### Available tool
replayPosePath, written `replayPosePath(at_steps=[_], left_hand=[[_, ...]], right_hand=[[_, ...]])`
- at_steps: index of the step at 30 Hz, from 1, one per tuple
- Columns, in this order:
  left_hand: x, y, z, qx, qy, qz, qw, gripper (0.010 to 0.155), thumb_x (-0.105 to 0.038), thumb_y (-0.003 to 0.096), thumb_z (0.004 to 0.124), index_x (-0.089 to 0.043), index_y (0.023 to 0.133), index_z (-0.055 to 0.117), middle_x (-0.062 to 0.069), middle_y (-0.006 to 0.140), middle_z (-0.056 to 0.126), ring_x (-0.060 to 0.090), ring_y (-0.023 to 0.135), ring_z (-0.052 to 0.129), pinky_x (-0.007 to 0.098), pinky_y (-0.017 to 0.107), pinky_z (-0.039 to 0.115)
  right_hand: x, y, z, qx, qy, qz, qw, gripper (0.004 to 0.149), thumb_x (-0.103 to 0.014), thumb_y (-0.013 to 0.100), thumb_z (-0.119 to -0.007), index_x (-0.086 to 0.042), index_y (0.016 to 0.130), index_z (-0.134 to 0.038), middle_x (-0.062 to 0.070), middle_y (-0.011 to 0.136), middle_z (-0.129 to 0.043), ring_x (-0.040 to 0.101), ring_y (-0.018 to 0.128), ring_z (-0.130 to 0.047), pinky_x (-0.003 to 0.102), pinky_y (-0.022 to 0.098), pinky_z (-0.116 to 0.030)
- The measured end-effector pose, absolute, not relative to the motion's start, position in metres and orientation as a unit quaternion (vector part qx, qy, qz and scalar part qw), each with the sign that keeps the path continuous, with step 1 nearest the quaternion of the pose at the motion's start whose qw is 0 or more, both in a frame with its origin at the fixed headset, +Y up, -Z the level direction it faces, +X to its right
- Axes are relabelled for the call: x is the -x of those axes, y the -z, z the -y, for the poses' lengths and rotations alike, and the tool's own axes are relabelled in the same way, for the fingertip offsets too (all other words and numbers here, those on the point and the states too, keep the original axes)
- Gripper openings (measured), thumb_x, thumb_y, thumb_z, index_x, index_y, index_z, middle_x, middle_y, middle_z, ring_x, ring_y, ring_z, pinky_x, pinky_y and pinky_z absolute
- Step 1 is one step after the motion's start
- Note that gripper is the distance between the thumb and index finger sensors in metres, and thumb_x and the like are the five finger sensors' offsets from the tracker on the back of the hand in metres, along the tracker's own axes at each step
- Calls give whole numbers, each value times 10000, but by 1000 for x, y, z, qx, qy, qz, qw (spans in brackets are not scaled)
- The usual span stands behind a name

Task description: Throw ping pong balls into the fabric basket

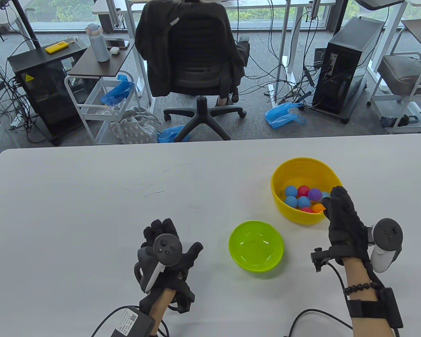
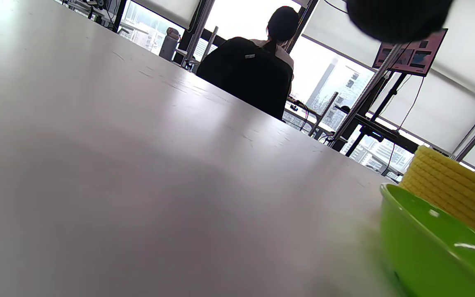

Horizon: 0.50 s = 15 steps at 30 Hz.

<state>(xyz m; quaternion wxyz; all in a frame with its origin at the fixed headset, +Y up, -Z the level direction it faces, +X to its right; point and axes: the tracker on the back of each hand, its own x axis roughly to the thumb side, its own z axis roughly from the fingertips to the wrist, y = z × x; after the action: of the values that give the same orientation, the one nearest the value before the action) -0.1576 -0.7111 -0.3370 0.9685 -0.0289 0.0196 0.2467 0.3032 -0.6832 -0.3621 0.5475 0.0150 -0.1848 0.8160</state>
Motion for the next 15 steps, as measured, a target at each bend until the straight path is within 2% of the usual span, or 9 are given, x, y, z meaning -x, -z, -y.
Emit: replayPosePath(at_steps=[4,8,11,13,15], left_hand=[[156,337,710,39,-225,-25,973,1036,-599,471,730,-112,1126,92,221,1164,-31,546,1039,-12,759,720,136],[152,338,712,57,-195,-24,979,1048,-610,470,724,-128,1121,59,217,1150,-72,543,1024,-56,760,711,108],[147,337,713,60,-175,-20,983,1051,-613,469,722,-128,1120,54,225,1147,-77,545,1021,-59,762,708,103],[144,337,713,61,-165,-16,984,1052,-616,471,717,-121,1121,56,238,1147,-72,551,1020,-54,764,706,106],[142,337,714,64,-155,-15,986,1055,-618,473,713,-114,1120,51,243,1146,-72,552,1019,-53,764,706,107]], right_hand=[[-300,348,675,-70,-932,156,320,587,-430,584,-673,-103,1070,-629,273,1116,-572,548,924,-692,644,658,-632],[-296,336,684,-85,-971,127,182,640,-460,576,-685,-129,1110,-561,253,1157,-516,569,998,-523,680,698,-510],[-298,334,698,-78,-981,107,140,672,-468,569,-693,-131,1124,-521,255,1171,-466,567,1016,-445,692,700,-457],[-299,334,703,-69,-984,72,149,694,-466,573,-686,-128,1138,-468,264,1179,-410,571,1022,-390,696,705,-417],[-299,335,708,-70,-984,67,153,718,-466,572,-686,-118,1144,-429,273,1179,-382,573,1021,-366,696,705,-402]])
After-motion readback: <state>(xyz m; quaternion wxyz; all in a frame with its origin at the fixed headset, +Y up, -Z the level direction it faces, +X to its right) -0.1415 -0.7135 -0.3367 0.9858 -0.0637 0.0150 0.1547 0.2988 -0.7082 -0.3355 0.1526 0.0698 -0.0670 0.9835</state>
